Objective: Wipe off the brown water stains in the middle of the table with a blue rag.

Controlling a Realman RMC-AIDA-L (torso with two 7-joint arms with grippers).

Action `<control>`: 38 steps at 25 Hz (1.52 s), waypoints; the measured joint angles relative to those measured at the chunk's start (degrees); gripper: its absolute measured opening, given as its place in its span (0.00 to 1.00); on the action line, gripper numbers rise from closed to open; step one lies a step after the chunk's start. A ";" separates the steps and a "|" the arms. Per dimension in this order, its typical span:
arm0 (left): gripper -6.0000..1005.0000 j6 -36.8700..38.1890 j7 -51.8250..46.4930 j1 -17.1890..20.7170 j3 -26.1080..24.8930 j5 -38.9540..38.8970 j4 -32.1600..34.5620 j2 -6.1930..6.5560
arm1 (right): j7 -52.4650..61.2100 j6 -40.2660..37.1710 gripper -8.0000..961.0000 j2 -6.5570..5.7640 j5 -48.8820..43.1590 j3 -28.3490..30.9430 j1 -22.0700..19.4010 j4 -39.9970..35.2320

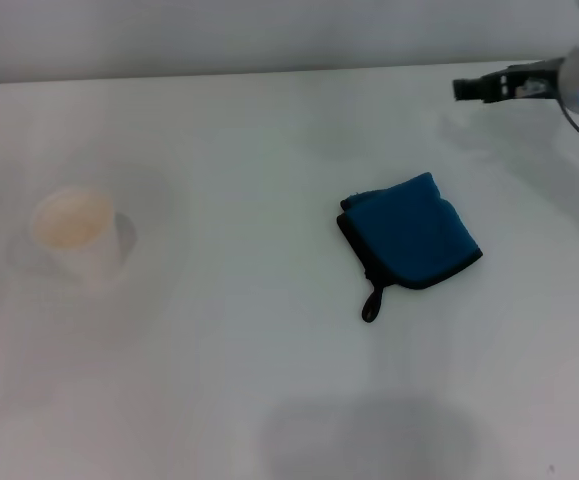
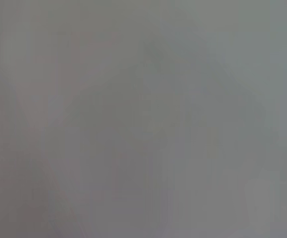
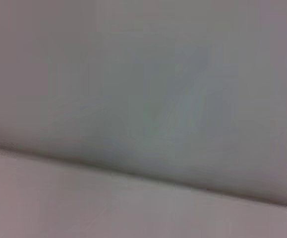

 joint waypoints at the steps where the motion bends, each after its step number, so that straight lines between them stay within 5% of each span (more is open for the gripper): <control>1: 0.80 -0.08 0.00 0.04 0.01 0.04 0.00 -0.03 | -3.61 -2.67 0.90 0.02 5.79 -0.17 -1.84 0.03; 8: 0.80 -0.52 -0.02 1.49 0.08 0.54 1.29 -0.64 | -35.50 -7.71 0.91 -0.21 43.17 3.85 -9.24 5.27; 13: 0.80 -0.56 -0.01 1.78 -0.28 0.60 1.37 -1.52 | -55.76 -5.04 0.91 -0.19 58.76 11.22 -9.89 13.45; 18: 0.80 -0.31 0.00 1.64 -0.03 0.68 0.65 -1.74 | -73.57 1.39 0.90 -0.12 62.28 24.37 -9.39 20.41; 28: 0.80 -3.66 0.00 1.90 -0.07 0.48 -1.74 -2.20 | -109.74 29.75 0.90 -0.35 74.75 54.90 -11.99 37.99; 38: 0.80 -8.18 0.00 1.64 -0.01 0.67 -2.37 -2.33 | -117.61 32.85 0.90 -0.26 74.99 58.37 -13.83 39.41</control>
